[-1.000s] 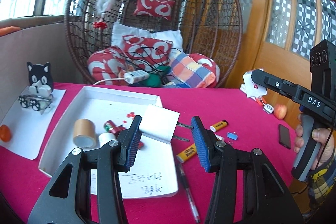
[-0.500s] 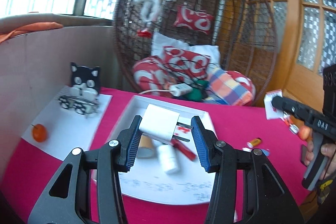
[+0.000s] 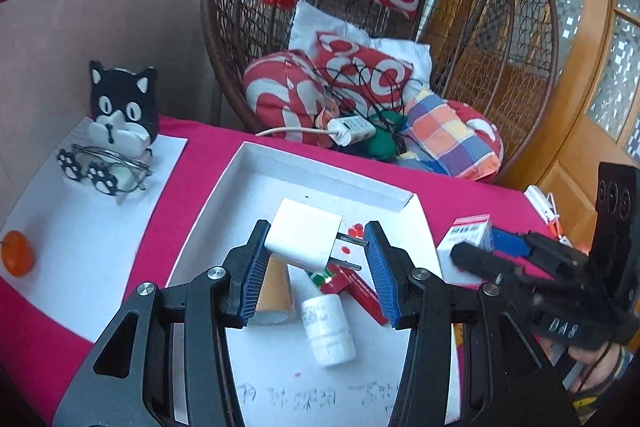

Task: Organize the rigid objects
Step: 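Carry the white plug with the left gripper while the right gripper carries the BL box to the tray, then open the left gripper over the tray while the right gripper releases the BL box there, then move the left gripper to the black pen while the right gripper approaches the black charger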

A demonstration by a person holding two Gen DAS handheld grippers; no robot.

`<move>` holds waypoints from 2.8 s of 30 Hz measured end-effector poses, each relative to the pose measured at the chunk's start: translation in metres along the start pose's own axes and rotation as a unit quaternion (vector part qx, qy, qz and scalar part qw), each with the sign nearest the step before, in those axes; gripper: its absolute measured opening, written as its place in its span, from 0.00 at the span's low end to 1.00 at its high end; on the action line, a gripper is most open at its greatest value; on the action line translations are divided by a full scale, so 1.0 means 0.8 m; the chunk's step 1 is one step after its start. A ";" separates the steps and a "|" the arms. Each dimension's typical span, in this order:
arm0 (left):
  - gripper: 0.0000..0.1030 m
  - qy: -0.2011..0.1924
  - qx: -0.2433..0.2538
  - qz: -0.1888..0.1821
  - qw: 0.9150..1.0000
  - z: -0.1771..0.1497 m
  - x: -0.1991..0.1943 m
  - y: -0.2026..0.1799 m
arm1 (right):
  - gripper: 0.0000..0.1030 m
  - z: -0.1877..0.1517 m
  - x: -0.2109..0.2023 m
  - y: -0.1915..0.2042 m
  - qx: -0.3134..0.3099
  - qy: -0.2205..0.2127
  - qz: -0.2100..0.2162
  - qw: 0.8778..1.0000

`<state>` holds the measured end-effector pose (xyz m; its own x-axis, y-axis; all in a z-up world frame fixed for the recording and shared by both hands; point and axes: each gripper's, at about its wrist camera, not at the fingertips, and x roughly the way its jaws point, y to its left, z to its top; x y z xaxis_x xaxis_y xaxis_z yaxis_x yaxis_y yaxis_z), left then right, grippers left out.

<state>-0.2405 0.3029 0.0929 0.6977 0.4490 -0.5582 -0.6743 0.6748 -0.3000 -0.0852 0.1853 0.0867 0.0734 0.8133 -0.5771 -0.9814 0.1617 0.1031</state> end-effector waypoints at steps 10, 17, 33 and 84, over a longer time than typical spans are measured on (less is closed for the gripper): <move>0.94 0.018 -0.049 0.026 0.998 -0.005 0.040 0.025 | 0.60 -0.036 0.054 0.030 -0.047 0.033 -0.044 0.997; 1.00 -0.016 -0.074 0.045 0.996 -0.012 0.014 0.029 | 1.00 -0.047 0.017 0.035 -0.082 -0.016 -0.064 0.994; 1.00 0.032 0.086 -0.098 0.991 -0.067 -0.022 -0.122 | 1.00 -0.068 -0.150 -0.152 0.138 -0.120 -0.151 0.971; 0.24 0.204 0.259 -0.057 0.942 -0.214 0.046 -0.251 | 0.87 -0.170 -0.094 -0.146 0.014 0.057 -0.098 0.993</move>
<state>-0.1205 0.0838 0.0003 0.5363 0.1646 -0.8278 -0.3177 0.9480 -0.0173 0.0000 0.0294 0.0078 0.2402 0.6958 -0.6769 -0.9447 0.3279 0.0019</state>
